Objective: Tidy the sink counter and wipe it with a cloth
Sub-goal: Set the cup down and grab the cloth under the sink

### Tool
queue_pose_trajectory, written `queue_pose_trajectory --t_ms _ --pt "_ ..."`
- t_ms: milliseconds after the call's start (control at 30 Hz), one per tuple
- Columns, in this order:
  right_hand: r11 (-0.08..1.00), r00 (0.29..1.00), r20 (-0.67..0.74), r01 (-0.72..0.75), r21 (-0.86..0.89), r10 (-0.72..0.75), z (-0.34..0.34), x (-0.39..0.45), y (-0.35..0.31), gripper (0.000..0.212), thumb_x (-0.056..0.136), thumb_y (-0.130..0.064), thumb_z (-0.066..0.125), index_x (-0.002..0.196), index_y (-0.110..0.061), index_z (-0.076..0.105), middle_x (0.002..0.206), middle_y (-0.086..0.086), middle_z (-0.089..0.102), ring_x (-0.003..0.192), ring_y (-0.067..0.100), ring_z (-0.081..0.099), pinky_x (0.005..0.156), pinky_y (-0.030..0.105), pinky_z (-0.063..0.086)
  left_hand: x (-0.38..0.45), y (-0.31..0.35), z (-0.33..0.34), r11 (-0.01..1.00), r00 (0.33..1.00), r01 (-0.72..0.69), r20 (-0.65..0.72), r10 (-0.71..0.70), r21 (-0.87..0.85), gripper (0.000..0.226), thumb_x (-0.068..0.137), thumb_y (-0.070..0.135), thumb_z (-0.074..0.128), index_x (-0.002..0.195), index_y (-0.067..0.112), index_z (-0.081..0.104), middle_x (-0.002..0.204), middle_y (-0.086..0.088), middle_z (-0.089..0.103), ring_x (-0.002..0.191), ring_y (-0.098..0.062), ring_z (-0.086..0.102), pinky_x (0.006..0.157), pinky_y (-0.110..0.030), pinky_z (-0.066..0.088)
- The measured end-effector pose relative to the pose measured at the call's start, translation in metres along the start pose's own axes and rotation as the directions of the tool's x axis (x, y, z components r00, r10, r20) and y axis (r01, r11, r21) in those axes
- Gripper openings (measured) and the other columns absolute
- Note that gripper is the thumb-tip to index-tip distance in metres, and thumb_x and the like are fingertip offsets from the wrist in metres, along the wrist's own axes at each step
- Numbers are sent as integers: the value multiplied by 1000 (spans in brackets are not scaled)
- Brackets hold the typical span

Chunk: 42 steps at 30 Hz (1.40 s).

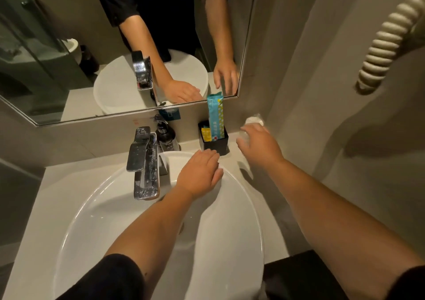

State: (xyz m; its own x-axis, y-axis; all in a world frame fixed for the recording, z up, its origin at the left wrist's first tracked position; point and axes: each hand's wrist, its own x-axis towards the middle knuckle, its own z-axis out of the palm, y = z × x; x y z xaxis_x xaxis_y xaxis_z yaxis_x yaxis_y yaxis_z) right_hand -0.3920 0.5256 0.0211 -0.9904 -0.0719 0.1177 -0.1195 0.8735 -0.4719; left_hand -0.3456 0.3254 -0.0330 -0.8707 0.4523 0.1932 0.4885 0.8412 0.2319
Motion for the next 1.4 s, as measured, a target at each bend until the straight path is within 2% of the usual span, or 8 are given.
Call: queue_pose_trajectory --t_ms 67,167,267,367,500,800,1067,1400 --pt "993 998 42 56 -104 -52 -11 -17 3 43 88 -31 57 127 -12 56 133 9 55 122 31 47 97 37 39 -6 11 -12 996 995 87 -40 -87 7 35 94 32 49 116 6 58 116 -14 63 108 -32 55 101 -40 39" --pt "970 986 141 117 -212 -88 -22 -47 -7 47 89 -36 55 131 -15 52 136 8 53 122 30 47 95 36 39 -22 27 -31 990 990 140 25 -141 18 25 92 32 46 99 10 57 100 -10 63 96 -30 55 88 -39 41" --pt "957 967 238 150 -248 -90 -22 -79 -24 50 90 -40 51 135 -17 48 138 7 52 125 27 46 102 37 36 -43 39 -46 989 988 141 60 -143 36 27 93 33 44 96 11 58 96 -10 64 93 -29 55 84 -38 41" --pt "957 952 295 155 -244 -79 -22 -103 -41 49 90 -39 50 132 -15 50 132 9 55 120 28 49 100 38 39 -62 47 -63 988 988 135 64 -139 73 29 93 35 44 101 11 58 100 -10 63 96 -28 54 84 -38 42" --pt "950 955 268 192 -244 -124 -25 -123 -56 46 89 -40 51 128 -15 53 124 9 59 113 28 52 95 36 40 -78 57 -82 987 989 137 44 -141 87 32 93 35 45 108 11 58 105 -10 63 98 -27 54 86 -37 43" --pt "936 957 198 256 -243 -211 -43 -188 -68 43 88 -45 56 122 -20 57 113 4 64 99 22 59 84 35 49 -127 100 -109 970 981 192 -66 -184 149 27 90 38 49 102 15 58 97 -5 62 90 -23 54 75 -34 44" --pt "925 941 167 323 -199 -293 -52 -249 -88 46 87 -44 60 128 -24 55 121 1 65 103 20 63 92 34 48 -193 142 -120 953 969 233 -126 -212 192 31 89 42 54 105 17 61 100 -3 66 87 -19 58 78 -32 50" --pt "909 903 259 389 -149 -344 -50 -288 -108 44 88 -44 58 126 -22 56 123 3 63 106 23 61 93 37 47 -255 146 -140 933 952 304 -103 -289 193 34 88 42 52 110 17 60 104 -3 66 89 -20 58 80 -33 51"
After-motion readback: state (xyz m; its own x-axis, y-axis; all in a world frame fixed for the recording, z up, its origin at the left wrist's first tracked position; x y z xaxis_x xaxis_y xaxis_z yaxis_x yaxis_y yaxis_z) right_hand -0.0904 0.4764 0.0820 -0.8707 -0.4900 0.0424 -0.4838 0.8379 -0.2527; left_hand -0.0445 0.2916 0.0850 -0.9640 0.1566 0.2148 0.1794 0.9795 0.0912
